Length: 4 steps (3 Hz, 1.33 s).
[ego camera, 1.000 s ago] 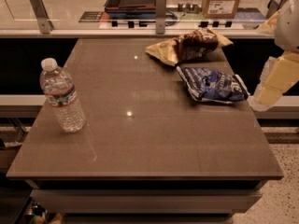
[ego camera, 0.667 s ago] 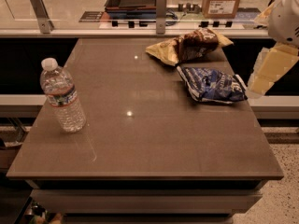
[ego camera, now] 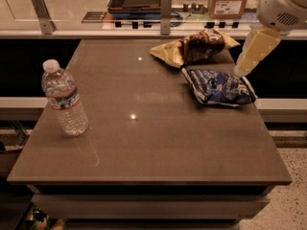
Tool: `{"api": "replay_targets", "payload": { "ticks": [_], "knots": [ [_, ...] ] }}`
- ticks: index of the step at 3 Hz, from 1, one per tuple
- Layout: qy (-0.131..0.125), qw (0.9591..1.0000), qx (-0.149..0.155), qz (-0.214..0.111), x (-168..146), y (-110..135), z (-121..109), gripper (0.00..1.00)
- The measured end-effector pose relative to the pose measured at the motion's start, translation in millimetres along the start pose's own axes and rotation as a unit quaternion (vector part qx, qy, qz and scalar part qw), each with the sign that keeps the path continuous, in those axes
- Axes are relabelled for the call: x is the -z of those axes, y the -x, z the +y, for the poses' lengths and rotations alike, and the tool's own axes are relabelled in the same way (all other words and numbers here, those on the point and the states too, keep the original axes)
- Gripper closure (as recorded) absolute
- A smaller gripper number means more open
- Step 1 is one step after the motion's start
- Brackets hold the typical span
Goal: Move brown chip bag near water bottle
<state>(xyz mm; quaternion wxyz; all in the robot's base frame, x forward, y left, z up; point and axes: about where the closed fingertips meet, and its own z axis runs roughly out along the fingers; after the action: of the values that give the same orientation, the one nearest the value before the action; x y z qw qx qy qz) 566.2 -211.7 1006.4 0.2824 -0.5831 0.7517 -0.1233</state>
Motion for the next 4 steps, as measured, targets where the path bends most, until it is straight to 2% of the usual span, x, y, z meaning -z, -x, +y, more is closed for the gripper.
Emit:
{"api": "replay_targets", "payload": {
  "ticks": [2,3,4],
  "knots": [
    [-0.022,0.9985,0.003,-0.049,-49.9,19.9,-44.8,0.00],
    [-0.039,0.9971,-0.025,-0.060,-105.3,27.5,-75.0,0.00],
    [-0.039,0.9971,-0.025,-0.060,-105.4,27.5,-75.0,0.00]
  ]
}}
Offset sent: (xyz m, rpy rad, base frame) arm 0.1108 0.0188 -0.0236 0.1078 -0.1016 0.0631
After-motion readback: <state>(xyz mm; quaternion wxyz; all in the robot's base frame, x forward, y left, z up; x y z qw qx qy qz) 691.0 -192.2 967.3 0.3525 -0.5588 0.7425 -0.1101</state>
